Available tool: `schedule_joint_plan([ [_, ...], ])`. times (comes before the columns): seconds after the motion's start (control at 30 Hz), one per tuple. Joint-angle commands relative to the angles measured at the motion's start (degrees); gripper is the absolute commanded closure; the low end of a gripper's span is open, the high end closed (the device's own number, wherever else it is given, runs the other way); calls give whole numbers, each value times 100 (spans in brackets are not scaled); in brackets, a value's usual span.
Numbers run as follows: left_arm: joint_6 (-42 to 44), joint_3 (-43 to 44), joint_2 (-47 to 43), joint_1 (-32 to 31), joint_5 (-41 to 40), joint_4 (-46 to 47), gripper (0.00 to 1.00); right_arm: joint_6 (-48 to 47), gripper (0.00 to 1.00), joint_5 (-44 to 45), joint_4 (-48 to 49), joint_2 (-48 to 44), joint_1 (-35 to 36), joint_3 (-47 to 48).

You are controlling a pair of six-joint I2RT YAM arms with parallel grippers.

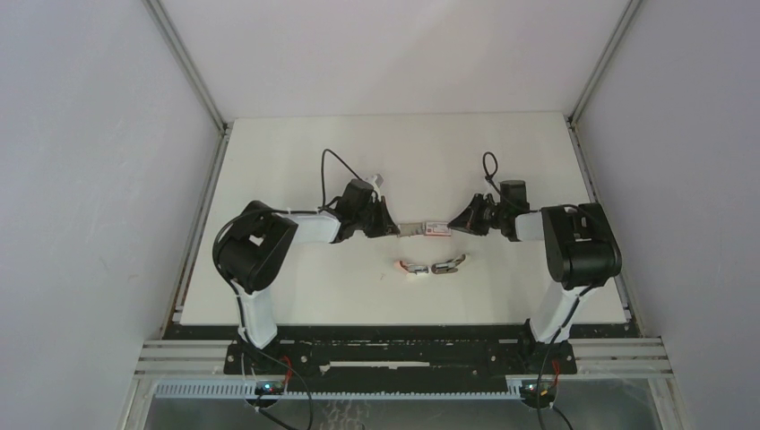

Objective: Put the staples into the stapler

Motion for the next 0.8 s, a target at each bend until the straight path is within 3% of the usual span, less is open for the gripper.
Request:
schedule_joint_plan([
  [0.0,186,145,-72,29,-59,38,100,-117,100,263,26,-300,-117,-89],
  [0.27,109,-26,-219,-40,55,7,100,-90,100,925,-271,-814,-148,-195],
  [0.3,89,-57,-245,-68,68,13,98,-97,96,999,-323,-873,-150,-198],
  [0.4,23,-107,-300,-179,118,13,84,-120,72,1194,-464,-1083,-152,-219],
  [0.47,-21,-130,-317,-248,192,24,76,-165,64,1372,-612,-1253,-157,-221],
  [0.67,-15,-591,-862,-316,66,180,56,-511,59,1957,-1207,-2063,-18,-147],
  [0.77,177,-850,-1402,-231,-360,-49,47,-1102,59,2572,-1950,-2276,639,281],
])
